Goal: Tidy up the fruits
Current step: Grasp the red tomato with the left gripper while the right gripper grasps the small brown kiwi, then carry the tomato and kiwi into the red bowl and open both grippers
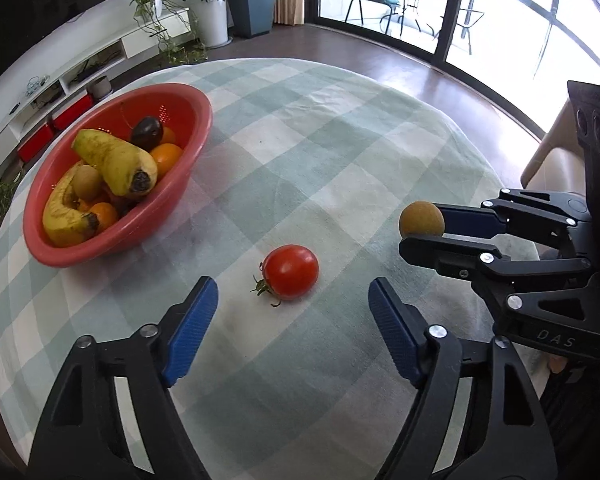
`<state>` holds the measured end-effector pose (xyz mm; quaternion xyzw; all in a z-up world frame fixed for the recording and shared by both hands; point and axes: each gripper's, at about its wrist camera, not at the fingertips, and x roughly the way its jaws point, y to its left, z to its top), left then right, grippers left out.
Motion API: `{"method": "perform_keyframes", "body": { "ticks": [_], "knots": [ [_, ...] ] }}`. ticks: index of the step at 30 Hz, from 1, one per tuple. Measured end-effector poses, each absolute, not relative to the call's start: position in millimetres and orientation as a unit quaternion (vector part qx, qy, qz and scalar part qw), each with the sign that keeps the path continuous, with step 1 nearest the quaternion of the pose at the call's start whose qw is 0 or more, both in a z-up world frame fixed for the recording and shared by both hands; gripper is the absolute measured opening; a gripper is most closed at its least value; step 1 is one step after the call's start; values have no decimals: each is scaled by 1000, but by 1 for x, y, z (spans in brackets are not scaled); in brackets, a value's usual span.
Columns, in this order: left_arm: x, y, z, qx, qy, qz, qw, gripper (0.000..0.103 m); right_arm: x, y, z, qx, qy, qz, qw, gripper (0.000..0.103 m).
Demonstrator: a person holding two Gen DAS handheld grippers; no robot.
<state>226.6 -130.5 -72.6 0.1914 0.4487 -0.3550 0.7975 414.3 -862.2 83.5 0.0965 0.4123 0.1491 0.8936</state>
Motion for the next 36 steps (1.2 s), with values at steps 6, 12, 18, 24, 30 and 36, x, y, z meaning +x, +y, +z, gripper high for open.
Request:
{"method": "perform_keyframes", "body": {
  "ticks": [6,12,18,24,30,36],
  "knots": [
    [239,-142,-87,191,460,-363,787,62,415,-867,84,110,413,152,891,30],
    [237,-154,-97,211,464,-367,778,48,415,-867,84,113,412,153,891,30],
    [240,-151,-97,203,464,-362,783,32,415,-868,84,110,413,152,891,30],
    [239,-145,-95,184,460,-358,791,32,415,-867,83,110,414,151,891,30],
    [233,-130,-92,152,459,-349,803,31,415,-865,82,106,416,148,891,30],
    [218,-105,-77,103,448,-348,817,31,413,-863,84,98,410,144,895,30]
  ]
}}
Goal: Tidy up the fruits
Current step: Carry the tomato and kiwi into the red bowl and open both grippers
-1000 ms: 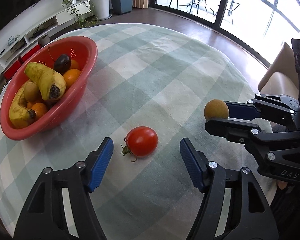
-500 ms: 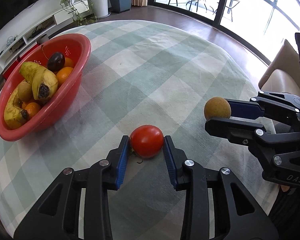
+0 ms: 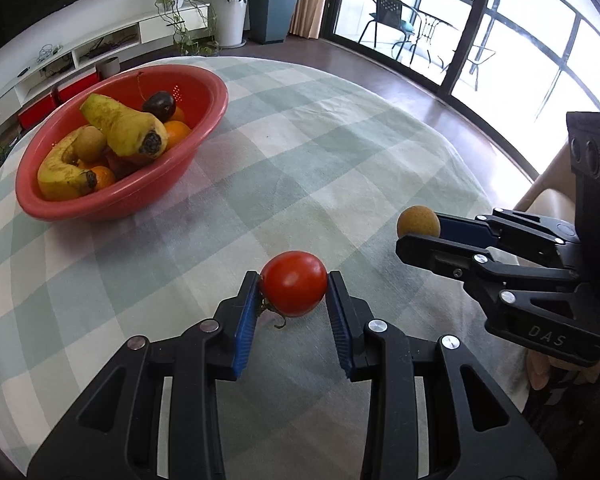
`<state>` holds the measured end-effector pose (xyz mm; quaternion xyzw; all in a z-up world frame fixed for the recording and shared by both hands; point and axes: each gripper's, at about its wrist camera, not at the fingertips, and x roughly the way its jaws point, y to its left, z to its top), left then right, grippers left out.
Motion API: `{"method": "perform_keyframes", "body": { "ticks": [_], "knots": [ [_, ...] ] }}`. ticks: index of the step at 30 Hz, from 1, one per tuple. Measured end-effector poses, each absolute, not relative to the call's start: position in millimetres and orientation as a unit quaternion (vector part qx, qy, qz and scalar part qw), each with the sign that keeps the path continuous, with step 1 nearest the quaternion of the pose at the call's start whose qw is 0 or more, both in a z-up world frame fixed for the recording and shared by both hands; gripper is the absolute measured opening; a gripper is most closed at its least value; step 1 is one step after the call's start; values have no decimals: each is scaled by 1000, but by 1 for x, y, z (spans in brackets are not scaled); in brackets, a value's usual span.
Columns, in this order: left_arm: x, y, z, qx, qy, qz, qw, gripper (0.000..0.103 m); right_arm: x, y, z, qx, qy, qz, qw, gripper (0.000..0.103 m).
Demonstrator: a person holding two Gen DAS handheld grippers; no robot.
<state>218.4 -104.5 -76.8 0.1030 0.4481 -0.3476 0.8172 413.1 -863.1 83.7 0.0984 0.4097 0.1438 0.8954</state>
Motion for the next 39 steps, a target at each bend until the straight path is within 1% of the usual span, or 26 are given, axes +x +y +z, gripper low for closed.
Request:
{"method": "perform_keyframes", "body": {
  "ticks": [6,10,13,18,22,26,30,39],
  "knots": [
    [199,-56,-54,50,434,-330,837,31,411,-865,88,100,399,140,901,30],
    [200,-13,-35,20,419,-305,855,31,414,-872,98,103,397,129,903,30],
    [208,16,-17,5,405,-284,869,31,420,-881,114,108,389,124,906,30],
    [236,50,18,-12,380,-262,887,31,448,-883,160,72,363,125,921,30],
    [266,45,39,-9,368,-260,893,31,481,-861,195,33,343,149,927,30],
    [298,18,44,0,367,-264,892,31,519,-833,206,19,342,178,923,30],
    [323,-4,36,15,377,-262,888,31,553,-807,197,11,362,193,912,30],
    [350,-24,-13,23,402,-256,879,31,595,-765,153,-20,405,208,890,30]
  ]
}}
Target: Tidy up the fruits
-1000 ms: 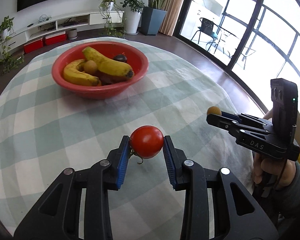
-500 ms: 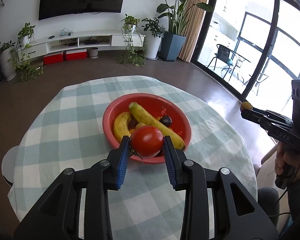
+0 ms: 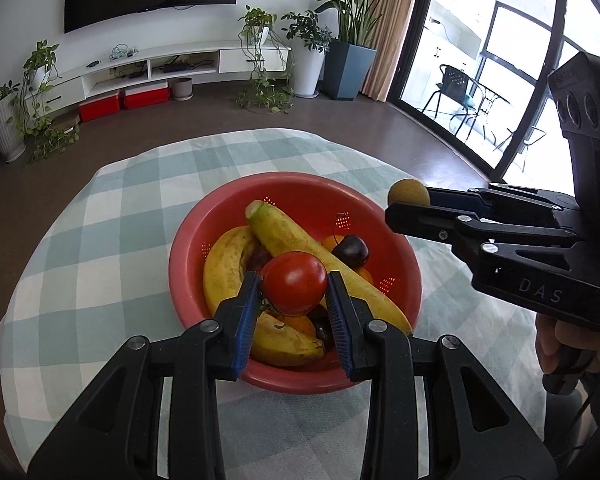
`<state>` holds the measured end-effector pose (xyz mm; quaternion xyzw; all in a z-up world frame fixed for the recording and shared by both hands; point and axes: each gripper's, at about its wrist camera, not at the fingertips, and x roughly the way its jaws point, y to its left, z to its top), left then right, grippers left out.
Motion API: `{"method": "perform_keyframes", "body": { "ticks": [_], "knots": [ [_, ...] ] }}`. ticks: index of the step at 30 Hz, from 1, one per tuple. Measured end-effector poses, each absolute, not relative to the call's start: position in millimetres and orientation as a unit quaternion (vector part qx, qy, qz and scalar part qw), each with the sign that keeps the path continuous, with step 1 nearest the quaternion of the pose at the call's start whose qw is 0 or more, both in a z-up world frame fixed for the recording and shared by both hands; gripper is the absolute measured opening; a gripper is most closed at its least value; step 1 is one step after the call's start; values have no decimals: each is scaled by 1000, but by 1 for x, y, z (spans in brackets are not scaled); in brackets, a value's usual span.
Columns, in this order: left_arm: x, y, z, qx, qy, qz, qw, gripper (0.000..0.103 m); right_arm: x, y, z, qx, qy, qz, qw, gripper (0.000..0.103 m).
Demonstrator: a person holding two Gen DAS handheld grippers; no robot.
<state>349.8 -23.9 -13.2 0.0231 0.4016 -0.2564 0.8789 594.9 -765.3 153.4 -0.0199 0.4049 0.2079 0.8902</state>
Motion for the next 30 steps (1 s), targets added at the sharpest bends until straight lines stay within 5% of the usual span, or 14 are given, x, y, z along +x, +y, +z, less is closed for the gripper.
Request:
{"method": "perform_keyframes", "body": {
  "ticks": [18,30],
  "knots": [
    [375,-33,-45,23,412,-247,877,32,617,-750,117,-44,435,196,878,30],
    [358,-23,-30,9,391,-238,889,61,609,-761,118,-36,433,190,880,42]
  ]
}}
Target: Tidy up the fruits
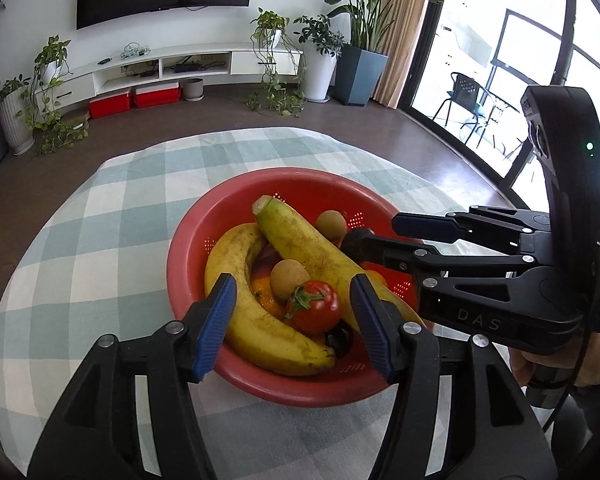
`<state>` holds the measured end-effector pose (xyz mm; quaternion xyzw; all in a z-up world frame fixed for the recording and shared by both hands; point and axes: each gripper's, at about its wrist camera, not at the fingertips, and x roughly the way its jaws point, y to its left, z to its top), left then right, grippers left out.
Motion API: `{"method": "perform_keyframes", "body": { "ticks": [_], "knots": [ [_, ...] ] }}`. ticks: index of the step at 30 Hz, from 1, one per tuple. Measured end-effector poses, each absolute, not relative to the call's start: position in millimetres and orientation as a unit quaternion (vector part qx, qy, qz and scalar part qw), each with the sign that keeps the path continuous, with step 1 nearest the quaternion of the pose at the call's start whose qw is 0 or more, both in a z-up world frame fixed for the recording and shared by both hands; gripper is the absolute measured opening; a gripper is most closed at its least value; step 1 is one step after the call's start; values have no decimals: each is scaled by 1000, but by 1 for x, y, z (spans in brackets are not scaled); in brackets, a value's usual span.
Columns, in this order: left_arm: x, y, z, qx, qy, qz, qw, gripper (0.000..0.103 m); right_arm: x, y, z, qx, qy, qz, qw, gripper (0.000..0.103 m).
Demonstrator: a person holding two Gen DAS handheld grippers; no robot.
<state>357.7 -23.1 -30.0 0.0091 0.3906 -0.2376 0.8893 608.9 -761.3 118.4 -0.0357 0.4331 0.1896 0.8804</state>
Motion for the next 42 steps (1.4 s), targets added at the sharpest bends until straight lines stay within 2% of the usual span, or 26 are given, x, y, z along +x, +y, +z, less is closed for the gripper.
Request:
{"method": "perform_keyframes", "body": {
  "ticks": [2,5,7,9,10,12,18,22,26,30,32,38,42],
  "knots": [
    [350,-22,-24,9,383,-235,893,72,603,-767,121,-30,430,188,882,42],
    [334,-21,-14,12,369,-230,900,84,588,-777,128,-17,420,182,889,48],
    [318,-21,-6,20,356,-222,908,95,574,-786,136,-5,409,178,895,55],
    [299,-20,2,24,337,-220,915,103,557,-795,143,10,396,174,902,67],
    [288,-19,6,26,326,-218,919,103,548,-799,146,17,390,171,905,74],
    [267,-17,12,29,310,-214,926,103,528,-805,152,26,375,168,911,81],
    [195,-8,29,32,276,-196,940,103,461,-813,172,18,308,156,938,94],
    [134,2,49,32,212,-143,966,103,414,-818,193,11,236,146,961,102],
    [84,13,66,16,175,-34,984,103,373,-819,218,1,158,132,979,103],
    [65,16,72,19,188,-22,982,103,347,-816,242,-10,126,131,983,103],
    [60,18,71,13,205,-19,979,103,338,-815,248,-11,128,134,983,103],
    [52,24,62,0,252,-5,968,103,335,-817,240,5,219,119,968,103],
    [49,22,55,-2,270,-12,963,103,332,-823,228,14,250,107,962,103]
  ]
}}
